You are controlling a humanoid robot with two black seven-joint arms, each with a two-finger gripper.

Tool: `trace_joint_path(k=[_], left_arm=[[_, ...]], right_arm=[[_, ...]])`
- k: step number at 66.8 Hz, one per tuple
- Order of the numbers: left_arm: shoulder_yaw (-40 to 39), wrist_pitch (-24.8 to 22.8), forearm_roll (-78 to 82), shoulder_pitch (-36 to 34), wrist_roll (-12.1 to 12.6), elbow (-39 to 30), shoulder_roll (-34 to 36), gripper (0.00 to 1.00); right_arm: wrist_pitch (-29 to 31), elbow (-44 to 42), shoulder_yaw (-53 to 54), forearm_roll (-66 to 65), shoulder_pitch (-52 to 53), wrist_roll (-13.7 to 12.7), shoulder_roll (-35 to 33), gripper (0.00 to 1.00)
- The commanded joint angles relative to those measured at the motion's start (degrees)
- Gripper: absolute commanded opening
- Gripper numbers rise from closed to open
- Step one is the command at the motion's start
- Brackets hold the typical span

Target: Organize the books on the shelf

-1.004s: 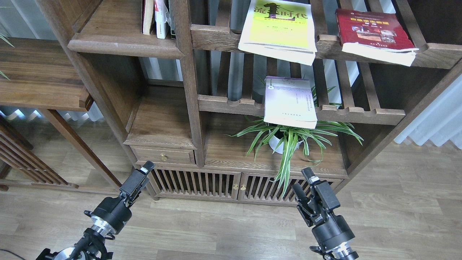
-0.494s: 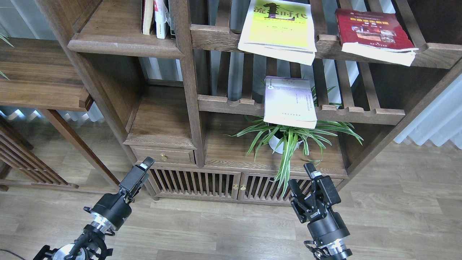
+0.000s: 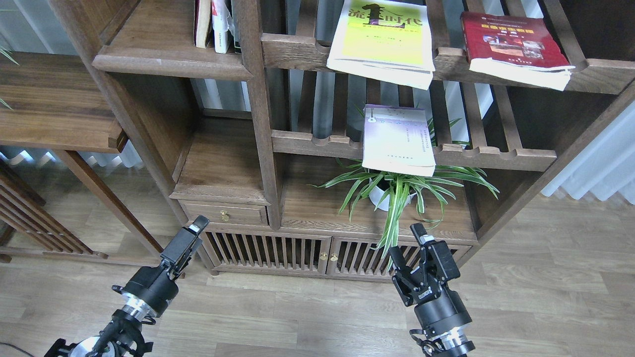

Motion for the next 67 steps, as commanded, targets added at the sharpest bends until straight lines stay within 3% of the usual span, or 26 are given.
trace_joint_path(k=[1,67], left_arm=[[-0.05,0.01,0.01,-0.10,0.00,0.00,0.00,1.00],[-3.65,0.01,0.01,0.43,-0.09,-0.44,0.00,1.00]], right_arm=[[0.00,-0.07,0.26,-0.11,0.52,0.02,0.00,0.99],[0.00,-1.56,-1.32,-0.38,3.95,0.81,0.00,0.99]])
